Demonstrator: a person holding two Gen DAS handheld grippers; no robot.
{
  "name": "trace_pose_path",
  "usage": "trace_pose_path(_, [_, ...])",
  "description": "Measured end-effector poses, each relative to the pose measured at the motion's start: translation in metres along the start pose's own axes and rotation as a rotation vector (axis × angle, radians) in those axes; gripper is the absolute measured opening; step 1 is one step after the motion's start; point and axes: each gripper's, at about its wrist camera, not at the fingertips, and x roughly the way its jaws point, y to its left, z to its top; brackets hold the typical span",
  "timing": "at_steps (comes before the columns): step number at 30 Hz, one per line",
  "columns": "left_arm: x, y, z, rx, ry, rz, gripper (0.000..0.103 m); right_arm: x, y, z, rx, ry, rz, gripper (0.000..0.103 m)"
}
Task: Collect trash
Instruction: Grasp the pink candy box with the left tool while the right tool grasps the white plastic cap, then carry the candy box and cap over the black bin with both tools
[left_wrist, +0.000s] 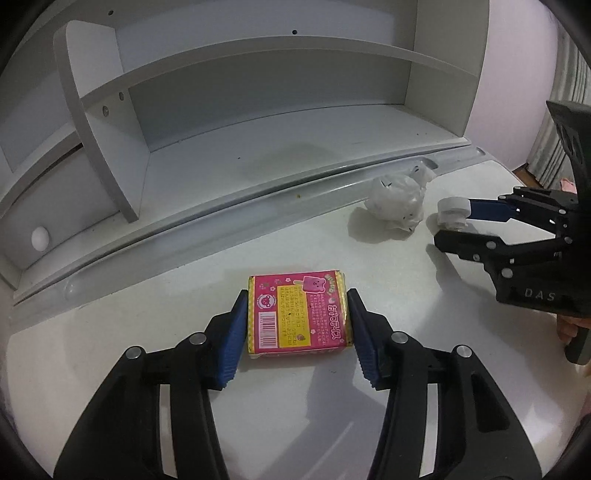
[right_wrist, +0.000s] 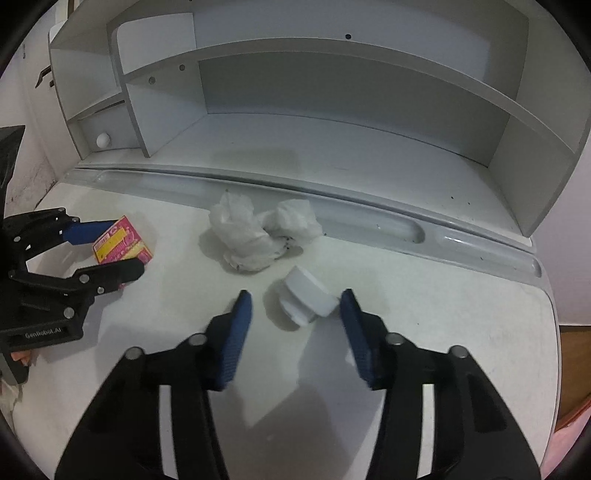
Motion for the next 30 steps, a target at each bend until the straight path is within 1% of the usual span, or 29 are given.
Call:
trace_pose_path(1, [-0.001,0.0,0.0,-0.001,0.0,0.0,0.051,0.001,-0.001,0.001,0.0,-0.002,0.002,0.034])
trace_pose_path(2, [-0.001,0.0,-0.001,-0.001,0.0,0.0,0.051,0.002,-0.001,0.001,0.0,-0.005,0.0,0.032])
trace_pose_path(6, [-0.001,0.0,0.0,0.0,0.0,0.001,0.051,0.001,0.003,0.001,-0.018,-0.01,-0.02,0.031])
trace_pose_path(10, [-0.002,0.0,0.002,0.002,0.001,0.0,0.051,-0.006,0.005,-0.008,-0.002,-0.01,0.003,0.031])
trace_pose_path(14, [-0.005,-0.002,0.001,0.002,0.0,0.014,0.051,-0.018,0.008,-0.02,0.011,-0.02,0.003,0.031])
trace_pose_path(16, [-0.004,0.0,0.003,0.002,0.001,-0.004,0.05,-0.023,0.007,-0.025,0.022,-0.03,0.0,0.031])
trace_pose_path(20, [-0.009,-0.013,-0.002,0.012,0.002,-0.019,0.05,-0.036,0.002,-0.037,0.07,-0.046,0.049,0.031])
trace_pose_path(22, [-0.015,-0.024,-0.006,0.024,0.005,-0.043,0.05,-0.051,0.002,-0.045,0.068,-0.062,0.059,0.031])
trace_pose_path(25, [-0.032,-0.045,-0.007,0.041,-0.021,-0.077,0.05,-0.085,-0.005,-0.063,0.032,-0.101,0.009,0.031])
trace_pose_path(26, [-0.039,-0.054,-0.006,0.049,-0.035,-0.09,0.05,-0.098,-0.01,-0.069,0.036,-0.11,0.008,0.031])
trace_pose_path(29, [-0.064,-0.094,0.002,0.095,-0.087,-0.157,0.05,-0.146,-0.032,-0.097,0.057,-0.141,-0.003,0.031])
trace_pose_path(30, [-0.073,-0.114,0.005,0.122,-0.106,-0.182,0.05,-0.164,-0.04,-0.108,0.062,-0.15,-0.02,0.031])
